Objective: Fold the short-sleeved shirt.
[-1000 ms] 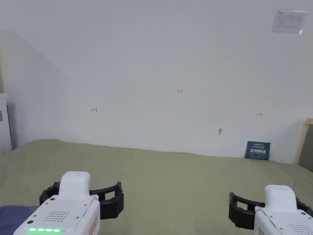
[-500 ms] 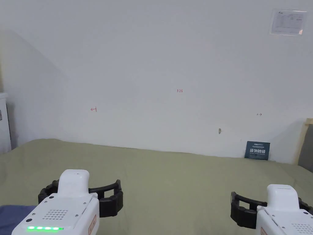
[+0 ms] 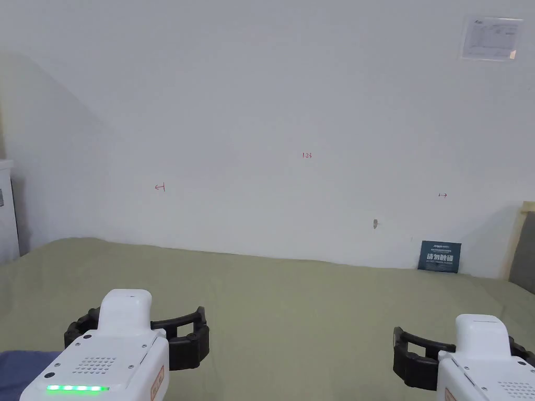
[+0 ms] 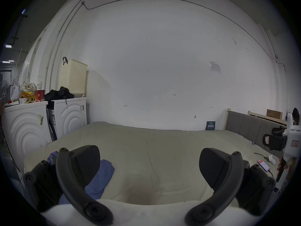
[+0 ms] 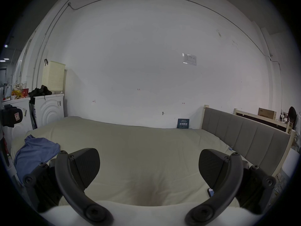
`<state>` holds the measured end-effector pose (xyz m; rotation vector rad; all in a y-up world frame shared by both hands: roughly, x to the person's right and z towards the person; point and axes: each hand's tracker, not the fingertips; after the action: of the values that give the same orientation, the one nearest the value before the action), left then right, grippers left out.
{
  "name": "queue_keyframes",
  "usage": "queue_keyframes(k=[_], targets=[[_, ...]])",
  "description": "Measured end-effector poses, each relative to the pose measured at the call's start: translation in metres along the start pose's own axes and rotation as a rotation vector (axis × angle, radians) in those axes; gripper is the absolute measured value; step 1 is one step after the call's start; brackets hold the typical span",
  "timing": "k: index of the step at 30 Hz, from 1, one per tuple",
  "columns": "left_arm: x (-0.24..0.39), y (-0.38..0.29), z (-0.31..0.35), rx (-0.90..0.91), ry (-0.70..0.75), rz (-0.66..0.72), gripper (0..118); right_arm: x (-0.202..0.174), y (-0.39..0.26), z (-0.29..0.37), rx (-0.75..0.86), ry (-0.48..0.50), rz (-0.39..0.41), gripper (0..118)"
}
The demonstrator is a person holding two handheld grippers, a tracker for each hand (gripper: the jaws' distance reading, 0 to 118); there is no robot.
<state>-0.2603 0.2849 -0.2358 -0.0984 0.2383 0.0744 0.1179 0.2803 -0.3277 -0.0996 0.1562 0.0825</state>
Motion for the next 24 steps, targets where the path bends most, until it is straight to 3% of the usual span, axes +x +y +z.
queue_keyframes(k=[24], targets=[[-0.0003,0.0021,0.0003,0.005,-0.003,-0.008,118,0.0026,0.0013,0.0008,-0.003,-0.004,-0.006,118]])
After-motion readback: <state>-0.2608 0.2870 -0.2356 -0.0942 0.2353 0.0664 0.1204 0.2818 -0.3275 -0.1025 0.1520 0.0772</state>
